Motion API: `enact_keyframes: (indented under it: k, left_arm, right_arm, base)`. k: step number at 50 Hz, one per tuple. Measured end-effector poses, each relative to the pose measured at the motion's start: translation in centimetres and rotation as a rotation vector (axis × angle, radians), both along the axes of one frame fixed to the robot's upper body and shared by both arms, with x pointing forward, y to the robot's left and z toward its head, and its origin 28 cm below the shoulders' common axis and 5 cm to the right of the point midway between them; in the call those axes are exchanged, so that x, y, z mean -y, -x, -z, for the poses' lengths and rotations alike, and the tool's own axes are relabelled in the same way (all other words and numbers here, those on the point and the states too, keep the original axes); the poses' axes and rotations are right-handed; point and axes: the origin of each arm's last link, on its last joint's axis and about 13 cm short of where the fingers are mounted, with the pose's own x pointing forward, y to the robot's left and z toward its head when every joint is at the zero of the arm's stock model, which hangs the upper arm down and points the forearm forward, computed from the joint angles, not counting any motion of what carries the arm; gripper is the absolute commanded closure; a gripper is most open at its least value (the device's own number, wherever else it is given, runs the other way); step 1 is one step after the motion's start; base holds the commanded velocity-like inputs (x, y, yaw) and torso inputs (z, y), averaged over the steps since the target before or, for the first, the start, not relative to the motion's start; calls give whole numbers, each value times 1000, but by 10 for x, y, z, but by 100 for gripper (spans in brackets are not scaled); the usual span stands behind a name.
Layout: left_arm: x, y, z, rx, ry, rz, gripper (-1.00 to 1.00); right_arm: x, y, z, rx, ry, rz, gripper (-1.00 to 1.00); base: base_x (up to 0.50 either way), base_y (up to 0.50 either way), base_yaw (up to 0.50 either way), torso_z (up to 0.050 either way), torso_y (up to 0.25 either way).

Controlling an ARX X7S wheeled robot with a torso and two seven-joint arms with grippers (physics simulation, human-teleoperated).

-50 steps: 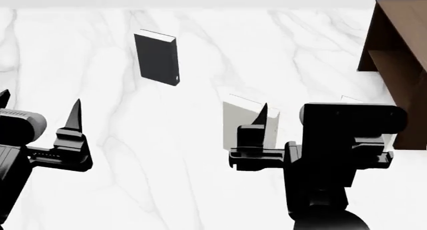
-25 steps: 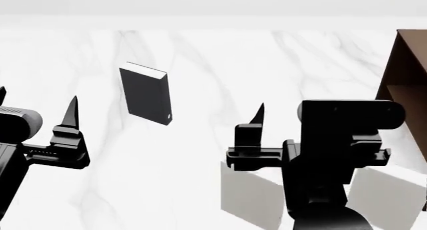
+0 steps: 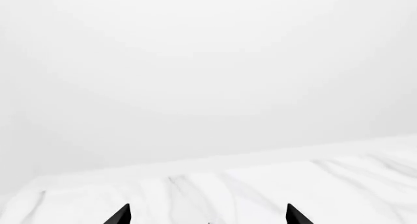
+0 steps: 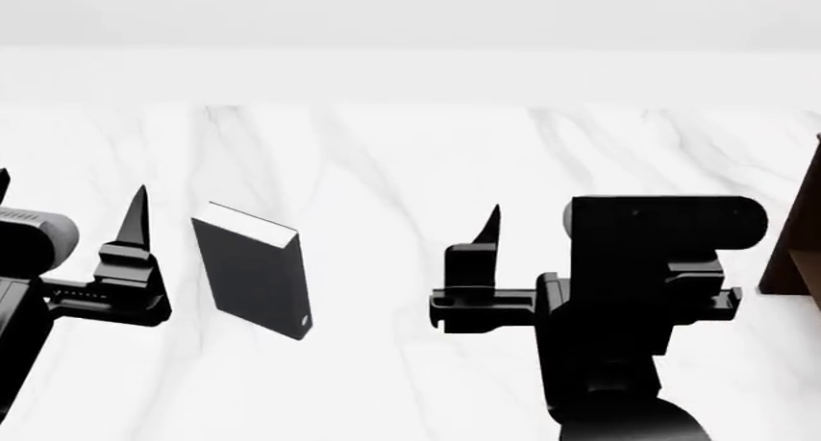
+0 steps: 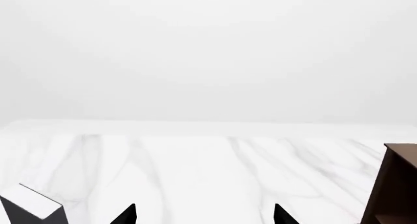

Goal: Pick up the book on the left and place it on top of the shelf.

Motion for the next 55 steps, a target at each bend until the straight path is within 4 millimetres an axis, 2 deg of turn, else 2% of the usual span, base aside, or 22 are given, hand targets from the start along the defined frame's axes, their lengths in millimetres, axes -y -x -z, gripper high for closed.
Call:
enact_keyframes:
  k: [21,40,55]
  left_arm:
    - [-1,0,2,-4,3,0,-100]
    - [-1,0,3,-5,5,-2,-100]
    - [-2,0,4,-7,5,-4,-100]
  right_arm:
    - [-1,-1,3,-10,2,-7,-100]
    - [-2,-1,5,-33,17,-32,-100]
    - [-7,-7,4,-131,98,-141,-100]
  base:
    - [500,0,0,0,1]
    - [59,0,0,0,1]
    - [0,0,0,0,0]
